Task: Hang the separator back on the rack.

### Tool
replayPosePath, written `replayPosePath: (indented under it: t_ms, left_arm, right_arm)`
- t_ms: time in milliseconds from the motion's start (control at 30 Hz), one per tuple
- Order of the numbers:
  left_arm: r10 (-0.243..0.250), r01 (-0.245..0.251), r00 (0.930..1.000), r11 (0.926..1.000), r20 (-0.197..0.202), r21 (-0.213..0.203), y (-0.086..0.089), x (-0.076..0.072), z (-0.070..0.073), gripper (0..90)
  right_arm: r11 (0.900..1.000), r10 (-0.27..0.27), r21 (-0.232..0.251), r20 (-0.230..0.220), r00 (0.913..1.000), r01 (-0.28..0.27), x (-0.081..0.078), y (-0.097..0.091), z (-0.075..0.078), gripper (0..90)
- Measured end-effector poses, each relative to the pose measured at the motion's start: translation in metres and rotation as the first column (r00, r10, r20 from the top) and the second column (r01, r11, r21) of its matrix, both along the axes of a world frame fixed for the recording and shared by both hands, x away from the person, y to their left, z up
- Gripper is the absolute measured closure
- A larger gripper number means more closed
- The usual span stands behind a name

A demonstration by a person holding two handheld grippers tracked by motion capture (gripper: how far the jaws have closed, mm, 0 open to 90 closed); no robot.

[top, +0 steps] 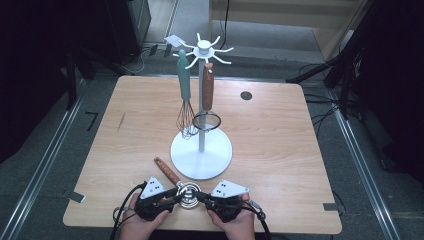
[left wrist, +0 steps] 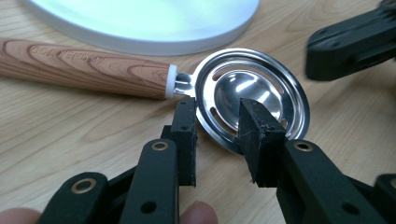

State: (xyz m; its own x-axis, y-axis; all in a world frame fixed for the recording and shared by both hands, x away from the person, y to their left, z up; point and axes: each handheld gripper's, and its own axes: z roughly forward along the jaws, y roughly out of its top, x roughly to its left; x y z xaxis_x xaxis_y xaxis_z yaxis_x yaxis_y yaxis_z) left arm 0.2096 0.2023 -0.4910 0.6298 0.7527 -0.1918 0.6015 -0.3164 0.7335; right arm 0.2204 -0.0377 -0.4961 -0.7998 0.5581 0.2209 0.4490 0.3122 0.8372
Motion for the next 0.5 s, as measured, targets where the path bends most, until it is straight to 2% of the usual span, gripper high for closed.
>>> replayPosePath:
  t_ms: [67, 200, 267, 333, 500]
  left_arm:
    - [-0.01, 0.01, 0.9999, 0.9999, 0.0, -0.005, -0.001, 0.0, 0.0, 68.7]
    - [-0.018, 0.018, 0.9998, 0.9997, 0.001, -0.017, -0.001, 0.0, 0.0, 68.4]
    - [-0.009, 0.009, 0.9999, 0.9996, 0.006, -0.028, 0.002, 0.0, 0.001, 67.3]
    - [0.003, -0.003, 0.9999, 0.999, 0.015, -0.046, 0.007, 0.001, 0.003, 64.5]
    - [0.044, -0.043, 0.9985, 0.9975, 0.031, -0.056, 0.022, 0.004, 0.006, 63.9]
  right_arm:
    - [0.9997, -0.012, -0.02, 0.008, 0.9999, 0.012, 0.0, 0.002, -0.002, 90.0]
    - [0.9984, -0.023, -0.053, -0.014, 0.9996, 0.022, 0.002, 0.001, -0.006, 90.0]
    - [0.9982, -0.022, -0.056, -0.008, 0.9997, 0.022, 0.003, 0.0, -0.006, 90.0]
    - [0.9981, -0.02, -0.059, -0.023, 0.9995, 0.018, 0.003, -0.001, -0.006, 89.5]
    - [0.9973, -0.022, -0.072, -0.04, 0.999, 0.019, 0.005, -0.004, -0.007, 88.8]
